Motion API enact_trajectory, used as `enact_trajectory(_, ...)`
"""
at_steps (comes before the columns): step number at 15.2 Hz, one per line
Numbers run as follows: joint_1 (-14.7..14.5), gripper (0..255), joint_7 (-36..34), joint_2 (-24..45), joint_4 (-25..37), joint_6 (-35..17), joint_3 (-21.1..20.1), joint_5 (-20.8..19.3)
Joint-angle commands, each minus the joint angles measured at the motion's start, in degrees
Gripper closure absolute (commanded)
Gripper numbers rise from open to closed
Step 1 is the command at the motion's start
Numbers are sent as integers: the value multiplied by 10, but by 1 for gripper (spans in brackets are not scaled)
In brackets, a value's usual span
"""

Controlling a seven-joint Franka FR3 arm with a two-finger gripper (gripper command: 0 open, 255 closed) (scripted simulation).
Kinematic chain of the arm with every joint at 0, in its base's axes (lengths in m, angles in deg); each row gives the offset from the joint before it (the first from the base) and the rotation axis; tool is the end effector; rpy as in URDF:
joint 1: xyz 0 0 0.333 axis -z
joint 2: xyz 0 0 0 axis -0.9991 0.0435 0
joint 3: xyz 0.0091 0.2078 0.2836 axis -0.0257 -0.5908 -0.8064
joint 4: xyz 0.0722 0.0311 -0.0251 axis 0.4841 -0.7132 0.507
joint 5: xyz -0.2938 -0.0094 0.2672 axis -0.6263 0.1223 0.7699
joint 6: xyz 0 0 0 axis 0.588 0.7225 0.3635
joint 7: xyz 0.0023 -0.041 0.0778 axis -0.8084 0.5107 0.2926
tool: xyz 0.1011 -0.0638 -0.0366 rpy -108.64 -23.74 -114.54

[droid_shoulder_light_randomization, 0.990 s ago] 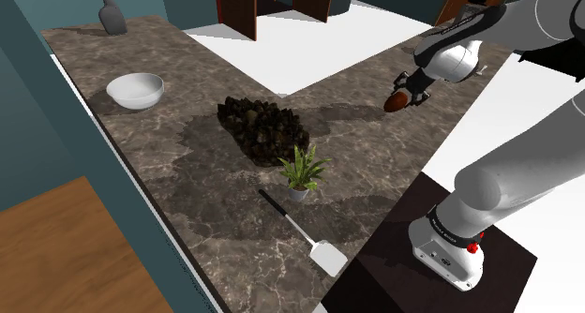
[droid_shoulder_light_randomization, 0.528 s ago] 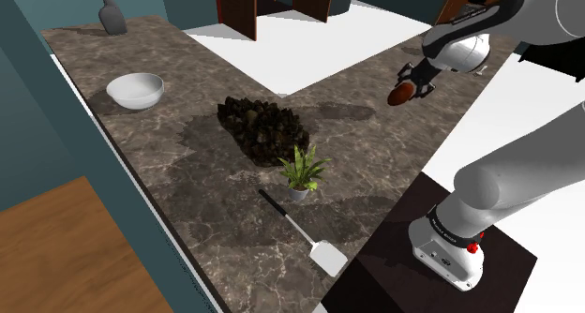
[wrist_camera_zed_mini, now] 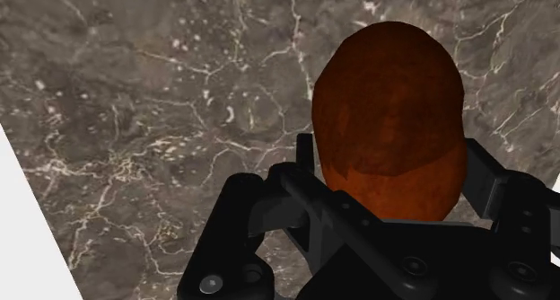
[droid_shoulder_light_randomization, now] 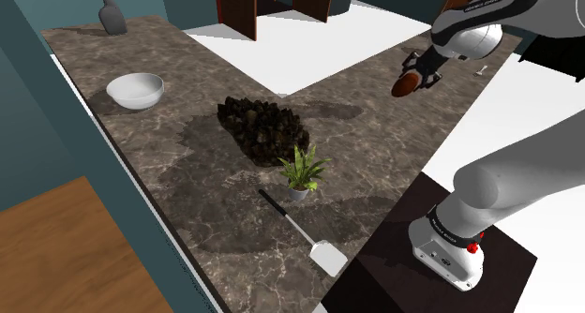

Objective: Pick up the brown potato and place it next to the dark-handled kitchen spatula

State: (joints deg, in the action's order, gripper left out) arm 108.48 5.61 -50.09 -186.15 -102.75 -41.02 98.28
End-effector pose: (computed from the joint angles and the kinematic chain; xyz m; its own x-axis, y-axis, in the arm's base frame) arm 0.3732 -0.3034 0.4365 0.1021 -0.9937 0.0459 -0.9411 -0.1114 -0.3192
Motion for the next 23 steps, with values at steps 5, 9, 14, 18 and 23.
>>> enact_trajectory(5, 6, 255, -19, -22, 26, 47, -6, -17)
enact_trajectory(9, 6, 255, -41, -45, 22, 61, -19, -28)
enact_trajectory(14, -2, 255, -119, -115, -48, 53, -77, -45)
enact_trajectory(18, -13, 255, -180, -164, -92, 52, -126, -46)
enact_trajectory(23, -35, 255, -257, -215, -133, 55, -190, -36)
